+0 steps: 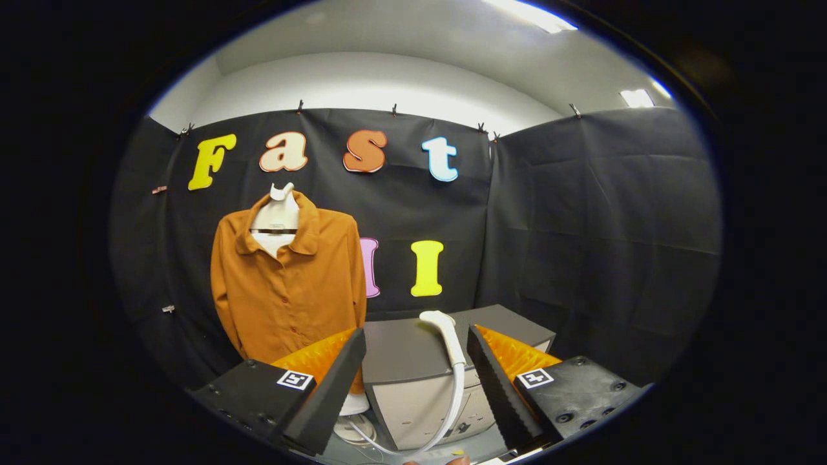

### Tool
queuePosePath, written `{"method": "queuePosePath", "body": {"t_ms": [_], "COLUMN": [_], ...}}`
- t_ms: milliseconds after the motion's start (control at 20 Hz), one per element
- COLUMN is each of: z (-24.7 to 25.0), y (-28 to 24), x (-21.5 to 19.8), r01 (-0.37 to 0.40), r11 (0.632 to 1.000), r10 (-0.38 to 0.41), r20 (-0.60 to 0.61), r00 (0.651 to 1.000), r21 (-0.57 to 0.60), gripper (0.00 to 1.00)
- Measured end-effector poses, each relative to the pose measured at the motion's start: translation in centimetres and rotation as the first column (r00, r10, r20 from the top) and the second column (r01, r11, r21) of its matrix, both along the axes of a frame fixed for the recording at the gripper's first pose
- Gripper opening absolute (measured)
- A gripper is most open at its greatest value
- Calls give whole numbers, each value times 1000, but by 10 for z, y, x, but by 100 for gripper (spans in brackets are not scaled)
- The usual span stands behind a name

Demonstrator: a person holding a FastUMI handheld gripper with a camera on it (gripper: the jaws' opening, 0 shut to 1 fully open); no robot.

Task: Iron the clothes twice with a garment steamer, once on the left side and once on the right side.

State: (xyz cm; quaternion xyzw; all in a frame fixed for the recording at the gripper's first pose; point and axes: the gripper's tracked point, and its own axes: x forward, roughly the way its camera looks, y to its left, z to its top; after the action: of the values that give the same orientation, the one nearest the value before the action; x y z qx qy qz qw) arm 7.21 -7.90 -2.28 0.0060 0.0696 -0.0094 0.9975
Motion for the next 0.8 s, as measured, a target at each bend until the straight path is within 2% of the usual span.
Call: {"method": "queuePosePath", "body": {"t_ms": [150,350,600,800], "z": [-31,-70,-135,-178], "y": [-22,-35,-52,-64], "x": [39,95,160,207], "r01": [-20,-63,-103,-102], "r11": [999,995,987,987], "r10": [23,85,151,154], "r20": [-155,-308,-484,-571], "r00": [988,947,862,806], "r21": [27,78,124,123], "gripper": [99,99,100,99]}}
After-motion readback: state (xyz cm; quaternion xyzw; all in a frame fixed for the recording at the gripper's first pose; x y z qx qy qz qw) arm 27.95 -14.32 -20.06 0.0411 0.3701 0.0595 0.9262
